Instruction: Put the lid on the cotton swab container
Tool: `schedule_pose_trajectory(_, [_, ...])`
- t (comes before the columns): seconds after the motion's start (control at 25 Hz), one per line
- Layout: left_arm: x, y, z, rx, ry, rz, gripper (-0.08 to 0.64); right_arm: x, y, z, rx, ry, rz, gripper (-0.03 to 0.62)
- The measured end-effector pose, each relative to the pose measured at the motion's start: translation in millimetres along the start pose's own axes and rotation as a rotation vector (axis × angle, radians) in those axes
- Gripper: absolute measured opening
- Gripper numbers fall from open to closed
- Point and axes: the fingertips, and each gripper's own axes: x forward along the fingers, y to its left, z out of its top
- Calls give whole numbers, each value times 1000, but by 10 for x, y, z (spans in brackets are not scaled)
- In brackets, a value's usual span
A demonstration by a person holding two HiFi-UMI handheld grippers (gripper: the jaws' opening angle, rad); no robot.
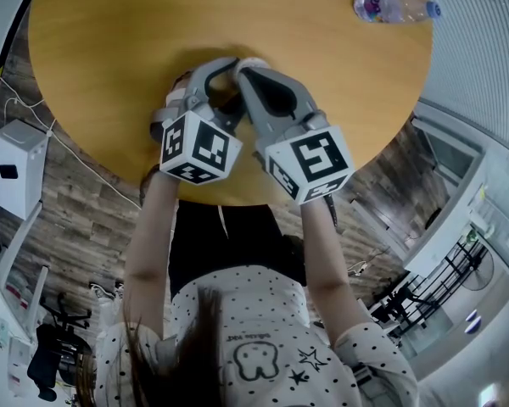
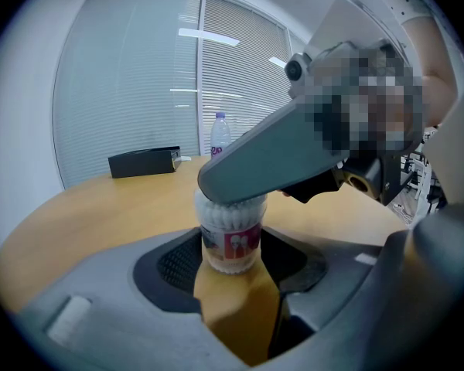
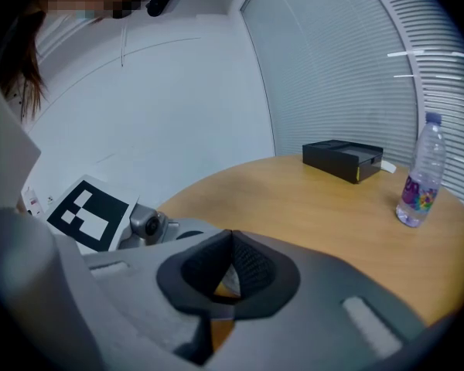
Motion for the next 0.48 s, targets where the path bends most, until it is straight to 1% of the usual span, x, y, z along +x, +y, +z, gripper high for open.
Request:
schedule_pose_trajectory(0.24, [-13,-3,0,3,-1,3,249,-4,6,1,22,-8,0,3])
schedule_pose_trajectory(0.4, [-31,-3,-7,12,7,23,249,-8,-22,-2,106,-18,23,3])
schedule_pose_trajectory(0.48, [-69,-5,-16,21,14,32,249,-4,-20,2,113,-20,32,3])
